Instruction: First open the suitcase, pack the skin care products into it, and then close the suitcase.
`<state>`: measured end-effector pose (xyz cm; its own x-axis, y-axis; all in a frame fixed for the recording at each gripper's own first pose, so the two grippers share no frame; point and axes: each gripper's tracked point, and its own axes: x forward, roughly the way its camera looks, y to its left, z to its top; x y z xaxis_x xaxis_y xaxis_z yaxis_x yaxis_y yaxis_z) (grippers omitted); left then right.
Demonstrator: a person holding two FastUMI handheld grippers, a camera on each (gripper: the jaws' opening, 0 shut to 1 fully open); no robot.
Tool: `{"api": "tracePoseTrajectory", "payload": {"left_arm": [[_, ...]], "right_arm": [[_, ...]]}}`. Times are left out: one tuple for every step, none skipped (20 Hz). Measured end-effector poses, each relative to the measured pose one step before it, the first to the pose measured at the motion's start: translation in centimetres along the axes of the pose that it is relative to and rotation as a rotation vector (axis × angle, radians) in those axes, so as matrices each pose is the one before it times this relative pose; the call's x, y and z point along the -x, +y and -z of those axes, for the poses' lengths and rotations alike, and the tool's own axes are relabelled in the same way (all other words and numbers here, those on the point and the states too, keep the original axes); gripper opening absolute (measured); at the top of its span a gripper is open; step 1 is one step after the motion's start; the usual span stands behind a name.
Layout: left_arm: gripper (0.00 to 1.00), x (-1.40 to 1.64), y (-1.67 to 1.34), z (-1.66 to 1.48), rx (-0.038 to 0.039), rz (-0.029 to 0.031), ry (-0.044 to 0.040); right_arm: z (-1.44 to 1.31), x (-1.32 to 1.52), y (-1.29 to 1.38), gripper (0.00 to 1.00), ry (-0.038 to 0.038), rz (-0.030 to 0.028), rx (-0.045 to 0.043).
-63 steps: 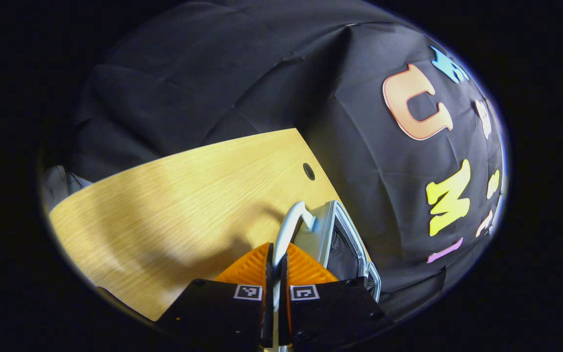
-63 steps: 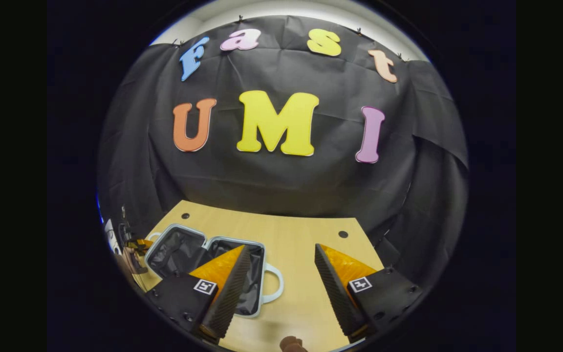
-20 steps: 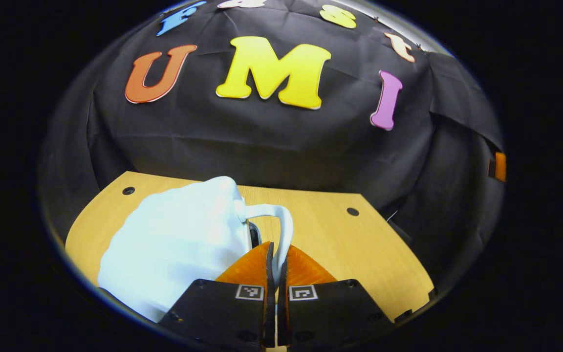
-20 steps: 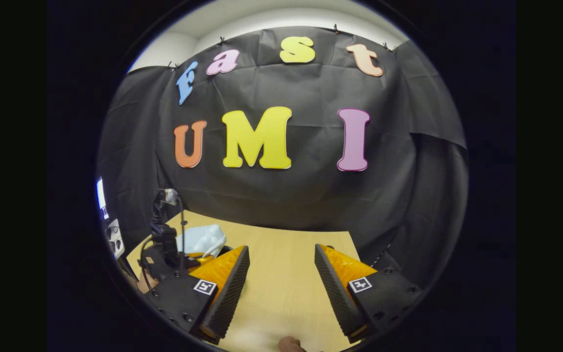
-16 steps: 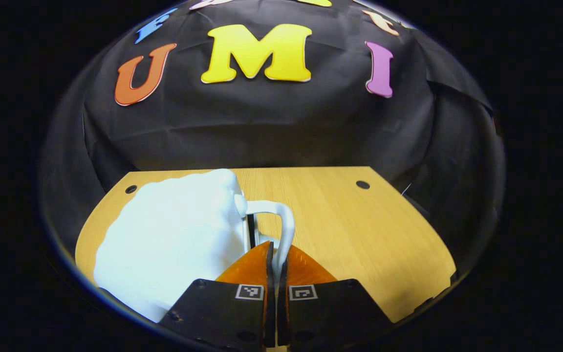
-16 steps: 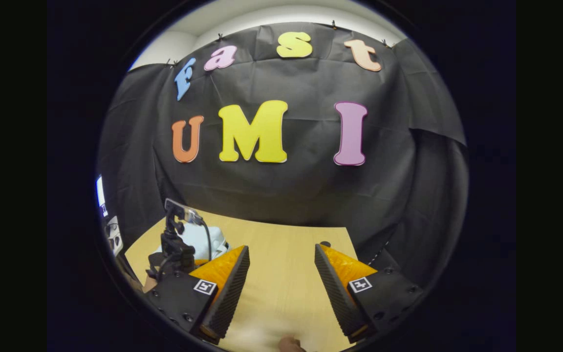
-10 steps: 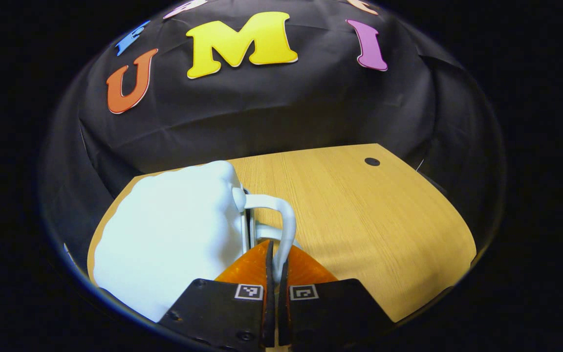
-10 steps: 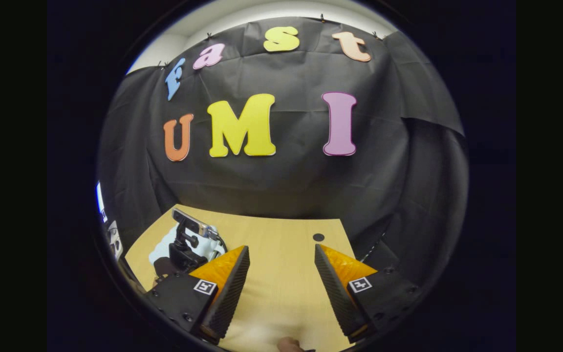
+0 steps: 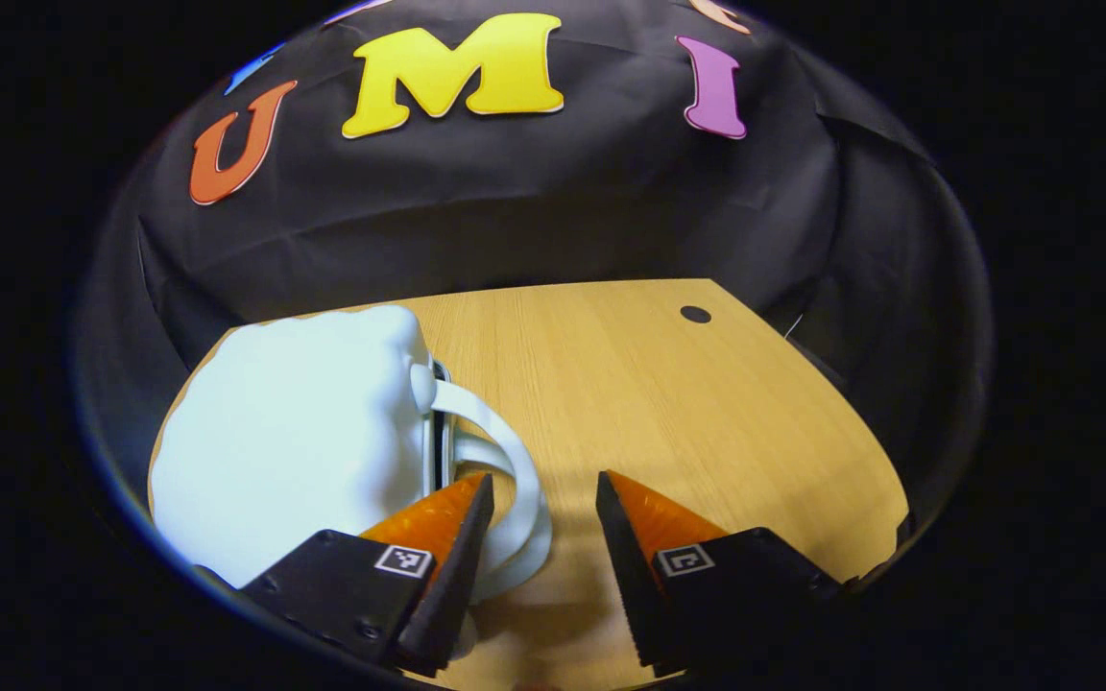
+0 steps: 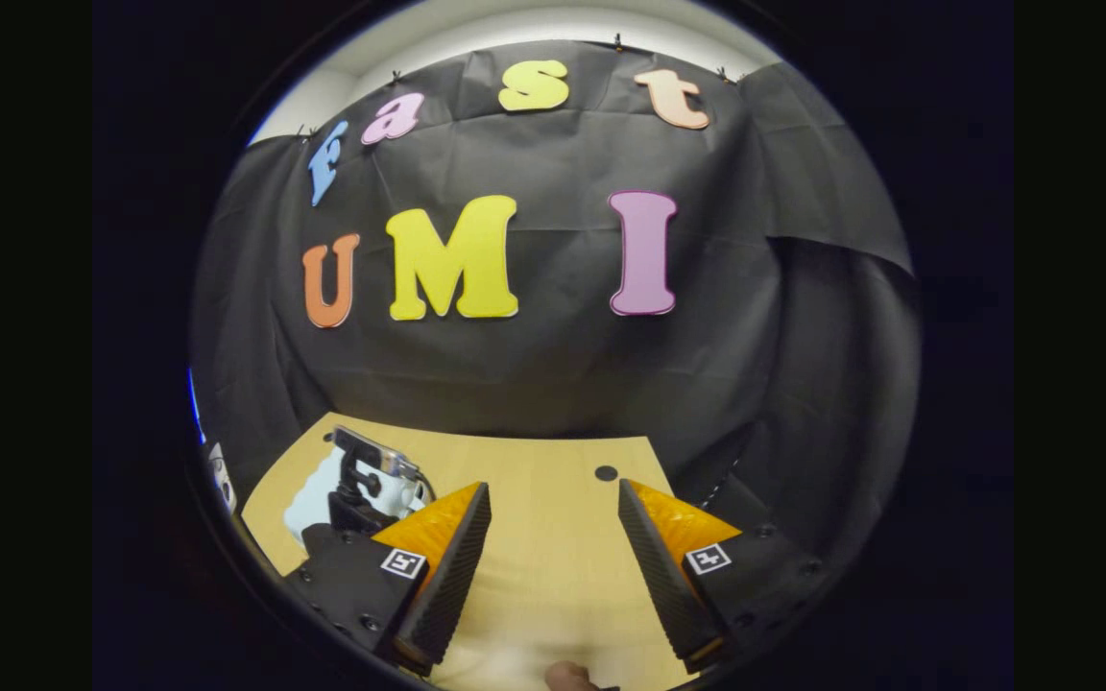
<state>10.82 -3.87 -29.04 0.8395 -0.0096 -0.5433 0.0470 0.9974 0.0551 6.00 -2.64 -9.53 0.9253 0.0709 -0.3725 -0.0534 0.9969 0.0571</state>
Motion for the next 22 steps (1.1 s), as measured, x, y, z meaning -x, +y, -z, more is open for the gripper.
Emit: {"api": "tracePoseTrajectory", "payload": {"left_arm": [[0.77, 0.943, 0.657, -1.118, 0.00380, -0.00448, -0.02600], [0.80, 1.049, 0.762, -1.321, 0.00659, 0.00150, -0.02815], [0.85, 1.337, 0.783, -1.108, 0.00604, -0.00325, -0.02180], [0.88, 1.581, 1.264, -1.421, 0.00535, -0.01335, -0.03457], [0.91, 1.332, 1.268, -1.432, 0.00223, -0.01214, -0.04149], [0.91, 1.204, 1.439, -1.287, 0.00324, -0.01311, -0.02698], [0.98, 1.135, 1.261, -1.189, 0.00579, -0.00940, -0.02680], [1.00, 1.115, 1.254, -1.031, 0.00894, -0.01007, -0.01948], [1.00, 0.970, 1.469, -1.051, 0.00766, -0.01181, -0.01902], [1.00, 0.732, 1.479, -0.928, 0.00767, -0.01378, -0.01820], [1.00, 0.770, 1.280, -0.791, 0.00646, -0.01324, -0.01731], [1.00, 0.723, 1.377, -0.972, 0.00566, -0.01756, -0.01646], [1.00, 0.453, 0.938, -0.997, 0.00678, -0.00617, -0.01900], [1.00, 0.456, 0.897, -0.949, 0.00291, -0.00012, -0.02456], [1.00, 0.265, 0.764, -1.018, -0.00187, 0.00171, -0.02588], [0.99, 0.308, 0.709, -1.046, -0.00903, 0.00273, -0.03197], [0.99, 0.241, 0.606, -0.848, -0.01609, -0.00859, -0.02287], [0.99, 0.128, 0.594, -0.577, -0.01219, -0.01054, -0.01508], [0.99, 0.186, 0.463, -0.423, -0.00273, -0.00361, -0.01155], [0.99, 0.023, 0.507, -0.441, 0.00288, 0.00769, -0.01070], [0.99, 0.030, 0.102, -0.357, 0.00171, 0.00479, -0.00833], [0.99, -0.077, 0.027, -0.183, -0.00013, 0.00569, -0.00470]], "right_arm": [[0.003, -0.008, 0.218, 0.79, -0.00284, 0.01272, -0.00410], [-0.137, 0.002, 0.153, 0.79, -0.00530, 0.01461, -0.00380], [-0.410, 0.050, 0.177, 0.79, -0.01750, 0.02121, -0.00735], [-0.621, 0.141, 0.442, 0.80, -0.02750, 0.01606, -0.00651], [-0.576, 0.296, 0.911, 0.79, -0.02549, 0.00590, -0.00273], [-0.355, 0.153, 1.033, 0.80, -0.02090, 0.00258, 0.00014], [-0.102, 0.007, 1.426, 0.80, -0.01191, -0.00989, 0.00208], [0.010, 0.000, 1.497, 0.80, -0.00667, -0.01380, 0.00782], [-0.044, 0.038, 1.511, 0.79, -0.00700, -0.01363, 0.00911], [-0.021, 0.019, 1.427, 0.80, -0.00507, -0.01401, 0.00475], [0.119, -0.060, 1.424, 0.80, -0.00212, -0.01327, 0.00166], [0.021, 0.039, 1.362, 0.78, -0.00135, -0.01230, -0.00036], [-0.014, 0.059, 1.228, 0.80, -0.00269, -0.01072, 0.00102], [-0.203, 0.101, 1.106, 0.80, -0.00611, -0.01142, 0.00296], [-0.106, 0.064, 1.013, 0.80, -0.00479, -0.00874, 0.00457], [-0.171, 0.176, 1.004, 0.80, -0.00447, -0.01314, 0.00329], [-0.168, 0.036, 0.708, 0.80, -0.00521, -0.00348, 0.00615], [-0.291, 0.128, 0.637, 0.80, -0.00876, -0.00356, 0.00561], [-0.232, 0.145, 0.735, 0.80, -0.00727, -0.00527, 0.00444], [-0.203, 0.148, 0.491, 0.80, -0.00798, -0.00267, 0.00257], [-0.167, 0.098, 0.469, 0.80, -0.00607, -0.00241, 0.00249], [-0.166, 0.115, 0.326, 0.80, -0.00489, -0.00136, 0.00100]]}}
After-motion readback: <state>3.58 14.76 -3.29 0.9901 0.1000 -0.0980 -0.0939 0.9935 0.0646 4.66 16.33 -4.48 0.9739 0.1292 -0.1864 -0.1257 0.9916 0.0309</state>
